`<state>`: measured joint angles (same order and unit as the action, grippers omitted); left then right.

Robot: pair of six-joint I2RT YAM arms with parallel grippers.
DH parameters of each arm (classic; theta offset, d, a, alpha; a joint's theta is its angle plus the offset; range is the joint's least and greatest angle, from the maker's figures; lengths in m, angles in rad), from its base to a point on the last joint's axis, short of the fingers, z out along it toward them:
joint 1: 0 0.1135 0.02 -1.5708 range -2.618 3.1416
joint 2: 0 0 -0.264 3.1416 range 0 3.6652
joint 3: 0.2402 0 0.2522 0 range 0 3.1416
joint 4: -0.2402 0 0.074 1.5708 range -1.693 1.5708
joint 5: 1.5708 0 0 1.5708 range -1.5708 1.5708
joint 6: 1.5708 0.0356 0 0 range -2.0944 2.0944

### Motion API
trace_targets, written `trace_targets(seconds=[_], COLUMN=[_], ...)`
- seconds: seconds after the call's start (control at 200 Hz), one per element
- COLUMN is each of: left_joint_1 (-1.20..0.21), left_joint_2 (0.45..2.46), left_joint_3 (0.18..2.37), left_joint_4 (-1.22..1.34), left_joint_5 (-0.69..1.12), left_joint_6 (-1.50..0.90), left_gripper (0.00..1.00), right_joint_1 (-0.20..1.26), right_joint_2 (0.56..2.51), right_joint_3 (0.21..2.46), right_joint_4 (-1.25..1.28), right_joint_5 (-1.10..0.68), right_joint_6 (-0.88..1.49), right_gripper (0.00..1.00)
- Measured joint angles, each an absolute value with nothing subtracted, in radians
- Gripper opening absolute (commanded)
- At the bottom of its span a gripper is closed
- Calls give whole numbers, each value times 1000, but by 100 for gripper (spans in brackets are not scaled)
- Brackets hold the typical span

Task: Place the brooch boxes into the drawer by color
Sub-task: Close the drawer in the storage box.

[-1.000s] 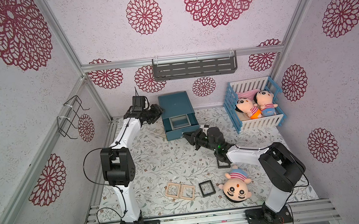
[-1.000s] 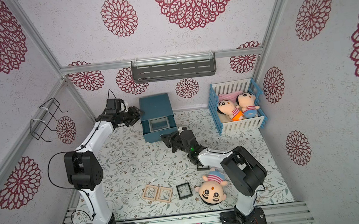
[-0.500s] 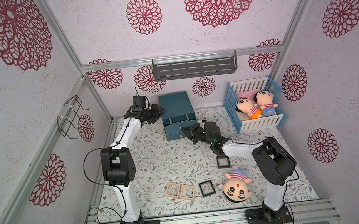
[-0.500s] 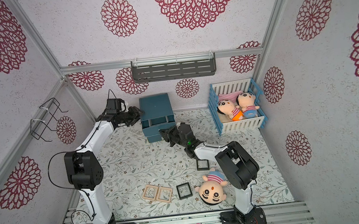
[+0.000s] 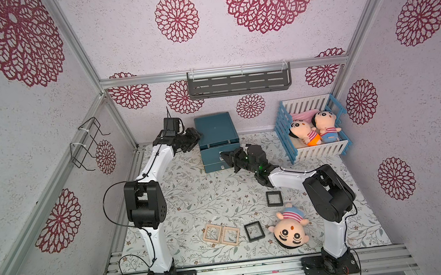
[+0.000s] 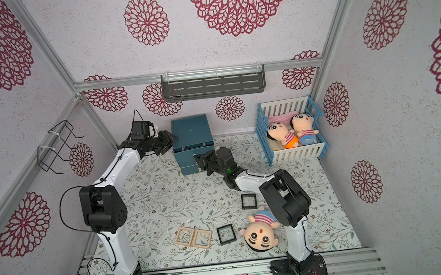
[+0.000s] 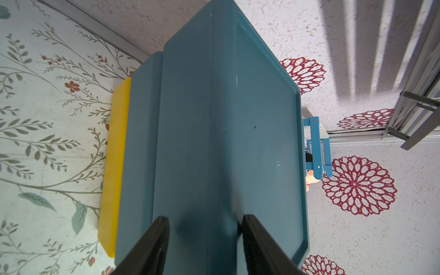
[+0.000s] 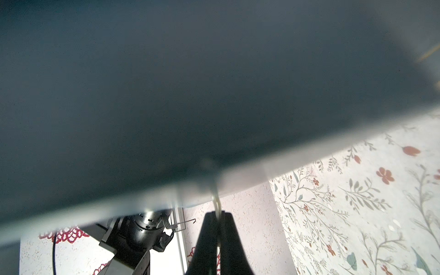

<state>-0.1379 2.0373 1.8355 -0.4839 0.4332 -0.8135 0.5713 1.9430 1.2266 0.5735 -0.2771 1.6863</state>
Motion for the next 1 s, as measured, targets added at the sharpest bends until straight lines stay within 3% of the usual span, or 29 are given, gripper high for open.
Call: trace_targets(seconds=[0.665, 0.886, 1.001], left_joint_1=[-140, -141, -141], left_joint_2=[2038, 2038, 2038], left_joint_3=[1836, 1836, 1836], left_joint_4=[-484, -483, -482], left_joint_5=[433, 433, 433], left_joint_6=[-817, -817, -817], left_gripper=[55, 55, 55], right_joint_1=[560, 560, 558], right_joint_2=[2024, 2024, 2018], right_joint_3=[1338, 1337, 1316], right_joint_4=[543, 539, 538], right_joint_5=[-257, -257, -255], right_joint_6=[1687, 1676, 1666], right_gripper=[0, 34, 46])
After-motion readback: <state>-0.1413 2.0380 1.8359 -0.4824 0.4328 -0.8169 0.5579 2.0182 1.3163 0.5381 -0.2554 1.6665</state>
